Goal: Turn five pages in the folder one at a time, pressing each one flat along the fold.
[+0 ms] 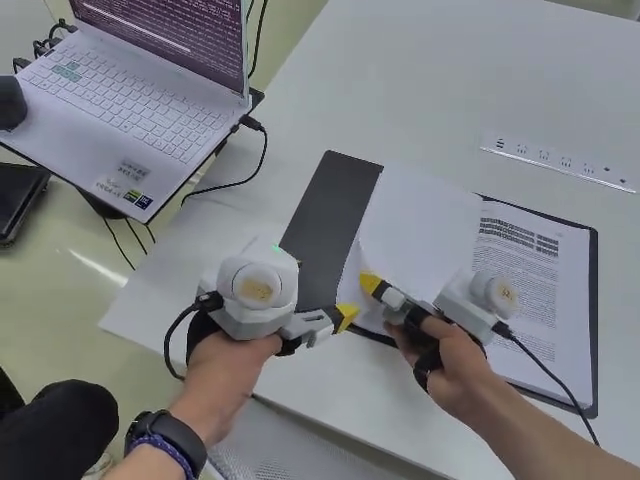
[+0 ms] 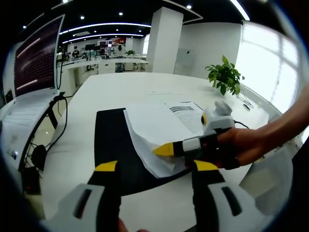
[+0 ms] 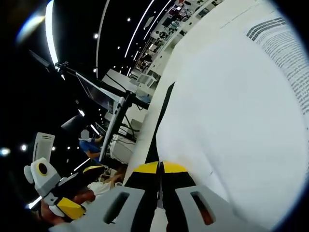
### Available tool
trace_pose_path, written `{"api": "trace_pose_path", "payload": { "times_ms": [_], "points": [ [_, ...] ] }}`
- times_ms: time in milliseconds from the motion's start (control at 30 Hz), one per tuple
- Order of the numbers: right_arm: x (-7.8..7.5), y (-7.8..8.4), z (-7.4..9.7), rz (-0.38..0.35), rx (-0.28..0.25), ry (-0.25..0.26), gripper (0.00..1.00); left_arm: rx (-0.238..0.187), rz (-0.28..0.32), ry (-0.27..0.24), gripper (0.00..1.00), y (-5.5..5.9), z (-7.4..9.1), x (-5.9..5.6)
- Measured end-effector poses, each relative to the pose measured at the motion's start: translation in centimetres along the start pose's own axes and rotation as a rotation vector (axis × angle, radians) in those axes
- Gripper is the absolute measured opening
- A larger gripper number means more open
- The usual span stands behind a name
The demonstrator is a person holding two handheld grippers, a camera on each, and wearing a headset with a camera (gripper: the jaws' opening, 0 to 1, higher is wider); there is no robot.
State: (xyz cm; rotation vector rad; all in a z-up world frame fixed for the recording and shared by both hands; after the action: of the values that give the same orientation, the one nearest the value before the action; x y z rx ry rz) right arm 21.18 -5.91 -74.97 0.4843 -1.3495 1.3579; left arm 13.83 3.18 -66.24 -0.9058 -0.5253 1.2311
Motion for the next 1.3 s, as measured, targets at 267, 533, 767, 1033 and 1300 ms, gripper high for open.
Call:
{"api": "trace_pose_path", "payload": {
  "times_ms": [267,533,767,1033,1300],
  "points": [
    [-1.6,0.8,-0.6,-0.013,0.013,0.042,0.00,0.002,0.003,0.004,0.59,0.0,-0.3,0.0],
    [-1.9,1.0,-1.0,-0.032,0.014,0.047,0.05,-0.007,0.020,0.003,0.59,-0.2,-0.5,0.0],
    [-0.7,1.2,-0.9,-0.004,0.022,0.020,0.17,-0.009,0.025,0.007,0.59,-0.1,-0.6,-0.3],
    [0.5,1.7,0.4,0.039,0.037,-0.010,0.29,-0.013,0.033,0.010,0.58,-0.2,-0.6,-0.4],
    [1.2,1.6,3.7,0.096,0.010,-0.017,0.32,-0.030,0.053,0.013,0.55,-0.3,-0.8,-0.6]
  ]
}}
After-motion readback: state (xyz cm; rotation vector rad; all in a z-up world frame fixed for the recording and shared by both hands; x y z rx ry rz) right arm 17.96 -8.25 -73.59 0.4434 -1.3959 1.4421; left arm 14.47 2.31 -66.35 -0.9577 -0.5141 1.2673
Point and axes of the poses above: the centre of the closed fingertips' face, and the gripper's own axes: z roughly backward along the fingers, x roughly to its left, y roughly out of its underside, the point moved 5 cm from there along z, roughly backward along the fingers, and after that the axes turned 5 degrees about -y, right-handed, at the moved point
